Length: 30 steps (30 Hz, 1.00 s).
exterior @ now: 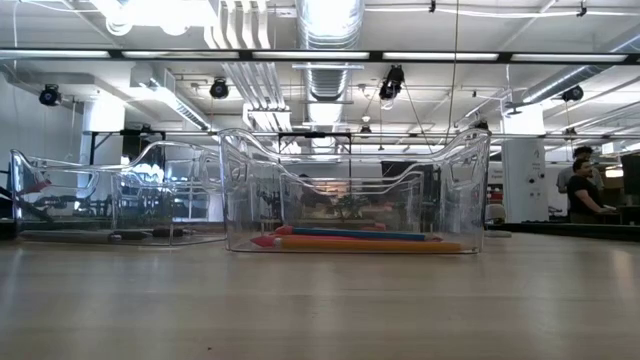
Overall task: Sort crayons/erasers/pens/pencils in bins
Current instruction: Put the blue eraser into the top right transparent bin
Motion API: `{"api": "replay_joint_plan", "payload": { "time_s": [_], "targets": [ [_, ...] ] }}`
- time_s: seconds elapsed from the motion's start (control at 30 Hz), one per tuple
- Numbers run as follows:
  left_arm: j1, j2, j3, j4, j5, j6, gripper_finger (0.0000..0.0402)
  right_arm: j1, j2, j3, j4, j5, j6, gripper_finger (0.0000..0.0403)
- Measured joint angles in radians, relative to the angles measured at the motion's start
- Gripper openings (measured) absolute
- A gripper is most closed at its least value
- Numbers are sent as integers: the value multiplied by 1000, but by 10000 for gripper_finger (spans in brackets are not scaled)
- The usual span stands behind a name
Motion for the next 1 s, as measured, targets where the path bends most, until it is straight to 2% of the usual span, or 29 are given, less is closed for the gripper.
{"api": "replay_joint_plan", "payload": {
  "time_s": [0.2,0.47,0.77,1.0],
  "targets": [
    [2,50,-2,-18,51,4,118,0,0,-1,0,0,7,219],
    [3,84,0,-136,128,2,118,0,0,-1,0,0,5,219],
    [28,70,-5,-323,105,21,118,0,0,-1,0,1,5,219],
    [61,71,-10,-533,30,29,117,0,0,-2,0,0,3,219]
  ]
}}
